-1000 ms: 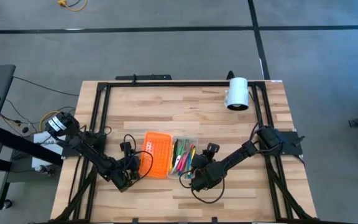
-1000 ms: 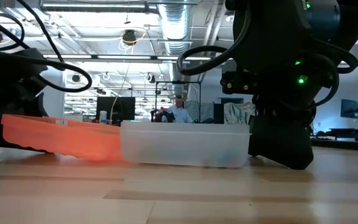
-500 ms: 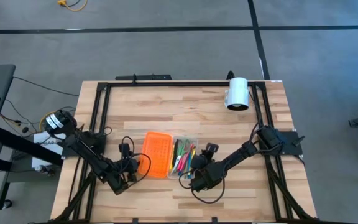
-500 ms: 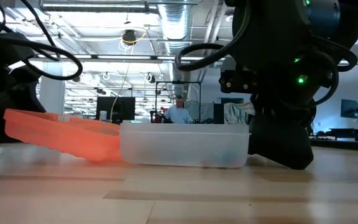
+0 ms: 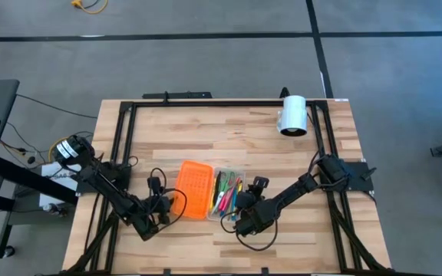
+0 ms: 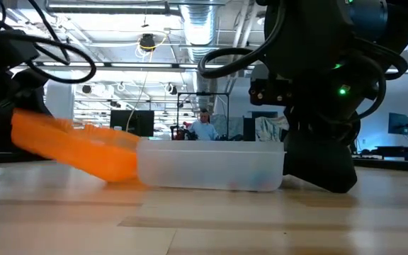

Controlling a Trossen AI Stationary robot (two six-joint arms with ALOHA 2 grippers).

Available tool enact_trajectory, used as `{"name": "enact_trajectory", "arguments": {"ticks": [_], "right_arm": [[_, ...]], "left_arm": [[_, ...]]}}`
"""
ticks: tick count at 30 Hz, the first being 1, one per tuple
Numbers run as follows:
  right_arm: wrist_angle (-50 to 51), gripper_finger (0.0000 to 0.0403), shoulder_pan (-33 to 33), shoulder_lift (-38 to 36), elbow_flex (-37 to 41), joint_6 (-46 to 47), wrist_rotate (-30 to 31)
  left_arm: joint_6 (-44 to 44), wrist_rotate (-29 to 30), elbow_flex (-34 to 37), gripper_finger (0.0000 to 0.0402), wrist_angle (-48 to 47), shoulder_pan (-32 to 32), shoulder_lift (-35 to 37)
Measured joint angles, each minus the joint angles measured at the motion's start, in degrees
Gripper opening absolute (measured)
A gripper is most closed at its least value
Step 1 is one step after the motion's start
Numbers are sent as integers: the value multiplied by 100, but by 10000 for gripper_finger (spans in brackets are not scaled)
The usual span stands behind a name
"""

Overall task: Pick & place school supplies into a supply box
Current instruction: Close the supply box

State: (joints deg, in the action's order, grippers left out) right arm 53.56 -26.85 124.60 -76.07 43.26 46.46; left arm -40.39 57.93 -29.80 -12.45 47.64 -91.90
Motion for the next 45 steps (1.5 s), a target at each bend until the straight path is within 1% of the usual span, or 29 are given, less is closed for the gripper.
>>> {"name": "enact_trajectory", "arguments": {"ticks": [8,14,21,29,31,35,38,41,43,45], "right_arm": [[-2,118,37,0,0,-46,105],[7,118,41,0,0,-46,166],[11,118,64,2,2,-46,223],[-84,118,144,-75,7,-220,301],[-164,118,151,-164,22,-326,416],[-367,114,232,-275,39,-616,736],[-518,104,367,-368,28,-733,755],[-586,92,507,-369,28,-775,461],[-657,85,592,-369,24,-791,228],[-767,79,639,-369,57,-806,181]], "left_arm": [[380,146,-19,157,322,4,8],[741,394,-121,157,482,7,7],[1549,708,-268,157,984,9,9],[2751,894,-282,157,2112,-13,9],[3093,898,-282,157,2457,-38,9],[3789,680,-282,157,3172,-156,9],[4260,342,-282,157,3692,-326,11],[4574,-120,-284,157,4014,-542,11],[4641,-334,-282,157,4049,-691,11],[4639,-461,-282,157,4049,-832,11]]}}
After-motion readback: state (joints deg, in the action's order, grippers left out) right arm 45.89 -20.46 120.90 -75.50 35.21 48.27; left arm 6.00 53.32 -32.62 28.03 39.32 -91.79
